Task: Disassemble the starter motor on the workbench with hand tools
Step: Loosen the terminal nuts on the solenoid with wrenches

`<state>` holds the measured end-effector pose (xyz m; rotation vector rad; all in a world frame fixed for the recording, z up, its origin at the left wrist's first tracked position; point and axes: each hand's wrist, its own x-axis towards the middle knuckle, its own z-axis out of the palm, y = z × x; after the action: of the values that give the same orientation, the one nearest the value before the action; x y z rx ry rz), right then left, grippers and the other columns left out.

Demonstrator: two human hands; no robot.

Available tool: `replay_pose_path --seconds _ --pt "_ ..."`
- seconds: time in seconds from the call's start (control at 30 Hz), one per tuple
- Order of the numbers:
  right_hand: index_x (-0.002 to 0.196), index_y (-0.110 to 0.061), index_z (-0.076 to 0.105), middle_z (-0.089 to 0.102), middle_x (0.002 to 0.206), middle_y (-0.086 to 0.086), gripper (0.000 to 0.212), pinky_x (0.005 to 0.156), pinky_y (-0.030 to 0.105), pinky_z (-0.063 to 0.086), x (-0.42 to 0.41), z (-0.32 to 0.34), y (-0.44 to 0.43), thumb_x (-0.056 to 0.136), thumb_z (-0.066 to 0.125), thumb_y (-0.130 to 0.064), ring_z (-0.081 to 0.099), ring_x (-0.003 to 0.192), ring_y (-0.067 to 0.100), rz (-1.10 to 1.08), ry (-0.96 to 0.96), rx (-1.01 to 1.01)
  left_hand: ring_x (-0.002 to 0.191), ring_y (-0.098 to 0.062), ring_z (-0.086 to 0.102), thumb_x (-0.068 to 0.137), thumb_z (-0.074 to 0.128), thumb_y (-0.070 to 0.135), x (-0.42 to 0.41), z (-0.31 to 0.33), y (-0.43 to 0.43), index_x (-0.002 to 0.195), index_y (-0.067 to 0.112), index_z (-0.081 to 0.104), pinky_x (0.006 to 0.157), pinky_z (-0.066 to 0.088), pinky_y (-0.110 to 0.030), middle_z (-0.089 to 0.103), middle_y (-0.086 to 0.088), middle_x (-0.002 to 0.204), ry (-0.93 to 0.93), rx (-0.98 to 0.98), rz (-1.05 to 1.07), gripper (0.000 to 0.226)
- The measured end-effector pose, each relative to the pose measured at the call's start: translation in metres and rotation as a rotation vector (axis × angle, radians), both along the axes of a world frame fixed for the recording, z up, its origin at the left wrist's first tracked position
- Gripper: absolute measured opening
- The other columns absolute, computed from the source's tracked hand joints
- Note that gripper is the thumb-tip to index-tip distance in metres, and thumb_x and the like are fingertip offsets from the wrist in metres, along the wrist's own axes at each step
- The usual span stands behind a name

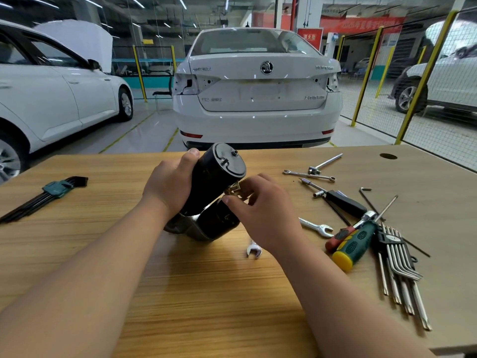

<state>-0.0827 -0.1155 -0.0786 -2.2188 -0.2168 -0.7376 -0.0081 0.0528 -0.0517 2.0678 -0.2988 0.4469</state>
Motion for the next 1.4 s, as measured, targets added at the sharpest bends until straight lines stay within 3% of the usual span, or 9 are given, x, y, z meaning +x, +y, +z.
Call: replay_pose_path --seconds 0.17,0.33,0.6,0.77,0.97,1.1,1.2,1.3,1.4 --pt "0.077 -0.032 0.059 0.058 0.073 -0.018 0.016 0.059 0.007 0.039 -0.004 0.001 -0.024 0.081 0.073 -0.039 0.052 0.068 -0.007 0.059 0.036 0.086 0.063 -0.021 0.047 0.074 0.027 0.072 -0.002 0.0 0.0 0.056 0.016 0.044 0.064 0.035 -0.038 0.049 -0.001 0.059 0.017 0.003 -0.006 0.061" --pt "0.071 -0.023 0.063 0.056 0.057 -0.009 0.021 0.056 0.024 0.044 -0.005 -0.001 -0.055 0.091 0.063 -0.026 0.051 0.053 0.007 0.007 0.149 0.372 0.063 -0.02 0.046 0.073 0.025 0.072 -0.003 0.001 0.0 0.059 0.015 0.044 0.064 0.034 -0.037 0.047 -0.001 0.059 0.018 0.014 -0.01 0.062" --pt "0.086 -0.036 0.065 0.063 0.071 -0.015 0.022 0.064 0.03 0.049 -0.003 -0.016 -0.041 0.094 0.056 -0.016 0.056 0.06 0.004 0.194 0.335 0.231 0.059 -0.015 0.042 0.077 0.025 0.069 -0.007 -0.001 0.003 0.059 0.014 0.041 0.063 0.033 -0.038 0.044 0.004 0.055 -0.012 0.0 -0.011 0.059" --pt "0.1 -0.036 0.065 0.065 0.083 -0.017 0.018 0.065 0.024 0.051 -0.007 -0.017 -0.037 0.082 0.062 -0.032 0.062 0.069 0.005 0.38 0.389 0.095 0.055 -0.011 0.037 0.08 0.03 0.061 -0.013 -0.009 0.012 0.055 0.023 0.041 0.061 0.032 -0.04 0.04 0.009 0.052 -0.07 -0.102 -0.055 0.047" --pt "0.107 -0.013 0.06 0.068 0.087 0.008 0.042 0.056 0.035 0.05 -0.004 -0.008 -0.013 0.098 0.042 -0.05 0.068 0.066 0.025 0.382 0.74 0.743 0.061 -0.014 0.039 0.076 0.036 0.056 -0.025 -0.024 0.026 0.055 0.027 0.048 0.062 0.031 -0.037 0.045 0.009 0.056 -0.108 -0.298 -0.129 0.038" --pt "0.108 -0.007 0.053 0.067 0.096 0.019 0.049 0.054 0.032 0.056 -0.001 0.004 0.0 0.098 0.042 -0.054 0.073 0.069 0.03 0.343 0.944 0.812 0.07 -0.011 0.057 0.082 0.041 0.041 -0.032 -0.028 0.031 0.072 0.019 0.06 0.066 0.044 -0.027 0.062 0.01 0.065 -0.102 -0.429 -0.186 0.03" --pt "0.111 -0.001 0.052 0.067 0.096 0.021 0.043 0.057 0.032 0.058 -0.001 0.01 0.0 0.099 0.048 -0.042 0.073 0.071 0.032 0.37 0.977 0.817 0.115 -0.018 0.05 0.085 0.035 0.03 -0.038 -0.028 0.031 0.095 0.032 0.063 0.097 0.04 -0.035 0.062 0.011 0.102 -0.178 -0.307 0.04 0.03" --pt "0.104 0.0 0.055 0.07 0.075 0.016 0.036 0.063 0.034 0.06 -0.003 0.008 0.001 0.1 0.049 -0.034 0.071 0.068 0.03 0.362 0.926 0.803 0.131 -0.015 0.035 0.076 0.045 0.044 -0.045 -0.021 0.019 0.125 0.027 0.057 0.104 0.035 -0.035 0.046 0.008 0.133 0.137 -0.462 0.242 0.053" --pt "0.102 0.0 0.055 0.07 0.067 0.013 0.032 0.061 0.033 0.059 -0.005 0.003 -0.001 0.1 0.05 -0.032 0.071 0.066 0.028 0.342 0.874 0.865 0.09 -0.023 0.068 0.081 0.058 0.042 -0.053 -0.003 0.013 0.104 0.01 0.07 0.069 0.056 -0.031 0.064 -0.01 0.112 0.629 -0.752 -0.081 0.041"
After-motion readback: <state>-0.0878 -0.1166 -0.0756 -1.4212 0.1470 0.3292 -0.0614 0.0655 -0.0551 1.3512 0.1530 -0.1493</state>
